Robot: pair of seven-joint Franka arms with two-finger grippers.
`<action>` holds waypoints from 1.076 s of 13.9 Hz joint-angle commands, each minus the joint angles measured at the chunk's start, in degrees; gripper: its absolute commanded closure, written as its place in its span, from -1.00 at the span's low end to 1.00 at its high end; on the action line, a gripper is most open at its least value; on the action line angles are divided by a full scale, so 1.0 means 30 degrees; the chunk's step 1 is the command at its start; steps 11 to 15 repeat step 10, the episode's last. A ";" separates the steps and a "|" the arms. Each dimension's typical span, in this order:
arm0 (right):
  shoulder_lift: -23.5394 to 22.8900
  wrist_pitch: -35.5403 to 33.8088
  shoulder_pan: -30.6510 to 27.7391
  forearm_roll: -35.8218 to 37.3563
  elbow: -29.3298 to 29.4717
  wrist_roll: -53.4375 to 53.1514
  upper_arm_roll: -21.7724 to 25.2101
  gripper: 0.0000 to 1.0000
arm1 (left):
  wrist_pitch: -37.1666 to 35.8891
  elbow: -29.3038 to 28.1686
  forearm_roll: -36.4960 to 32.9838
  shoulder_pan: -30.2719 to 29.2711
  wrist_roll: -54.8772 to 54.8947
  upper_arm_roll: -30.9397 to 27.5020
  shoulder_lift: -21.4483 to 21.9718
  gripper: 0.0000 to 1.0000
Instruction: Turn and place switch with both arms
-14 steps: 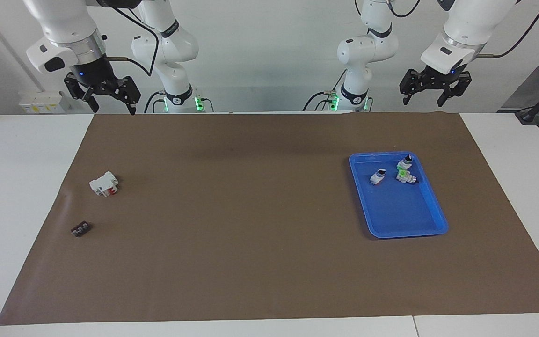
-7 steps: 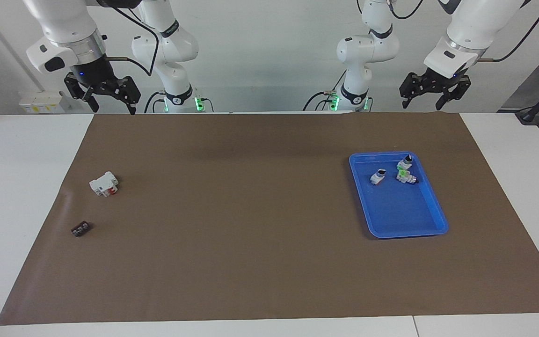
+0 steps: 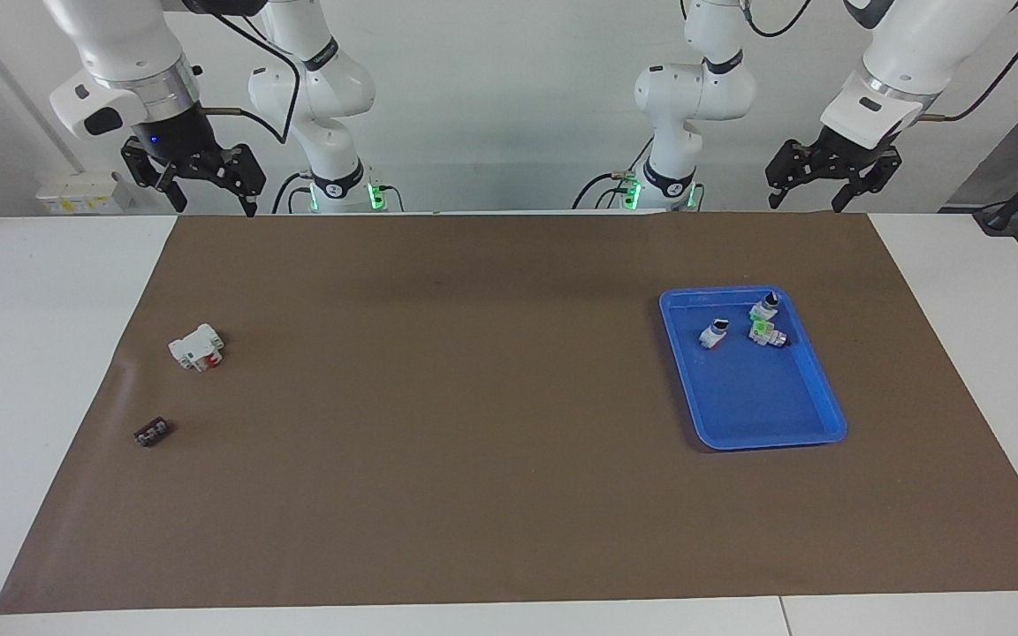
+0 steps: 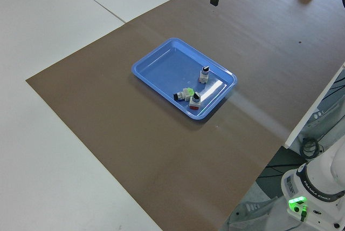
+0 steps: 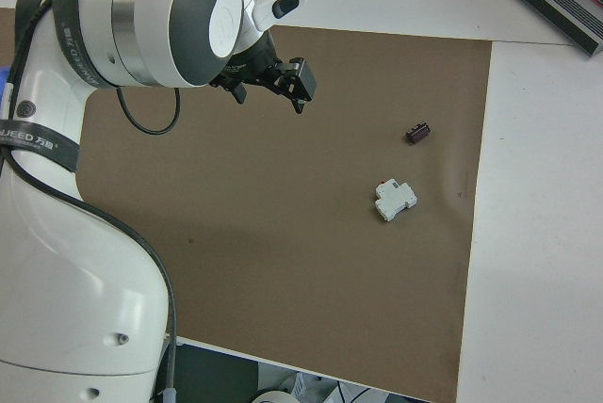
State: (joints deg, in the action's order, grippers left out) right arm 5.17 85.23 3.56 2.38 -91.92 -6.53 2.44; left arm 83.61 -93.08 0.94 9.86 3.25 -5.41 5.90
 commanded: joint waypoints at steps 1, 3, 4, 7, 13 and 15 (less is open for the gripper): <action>0.0094 -0.0313 -0.0101 -0.0059 0.0113 -0.0256 -0.0109 -1.00 | 0.0343 -0.0291 0.0242 0.0345 -0.0352 -0.0189 0.0230 -1.00; 0.0124 -0.0313 -0.0101 -0.0059 0.0113 -0.0256 -0.0080 -1.00 | 0.0429 -0.0320 0.0213 0.0259 -0.0730 -0.0218 0.0259 -1.00; 0.0095 -0.0342 -0.0101 -0.0059 0.0113 -0.0256 -0.0080 -1.00 | 0.0488 -0.0349 0.0213 0.0200 -0.0849 -0.0218 0.0259 -1.00; 0.0095 -0.0313 -0.0101 -0.0059 0.0084 -0.0256 -0.0080 -1.00 | 0.0226 -0.0320 0.0155 0.0228 -0.0821 -0.0218 0.0259 -1.00; 0.0124 -0.0313 -0.0101 -0.0059 0.0113 -0.0256 -0.0080 -1.00 | 0.0429 -0.0641 0.0154 0.0199 -0.0821 -0.0218 0.0406 -1.00; 0.0124 -0.0313 -0.0101 -0.0059 0.0113 -0.0256 -0.0080 -1.00 | 0.0429 -0.0641 0.0154 0.0199 -0.0821 -0.0218 0.0406 -1.00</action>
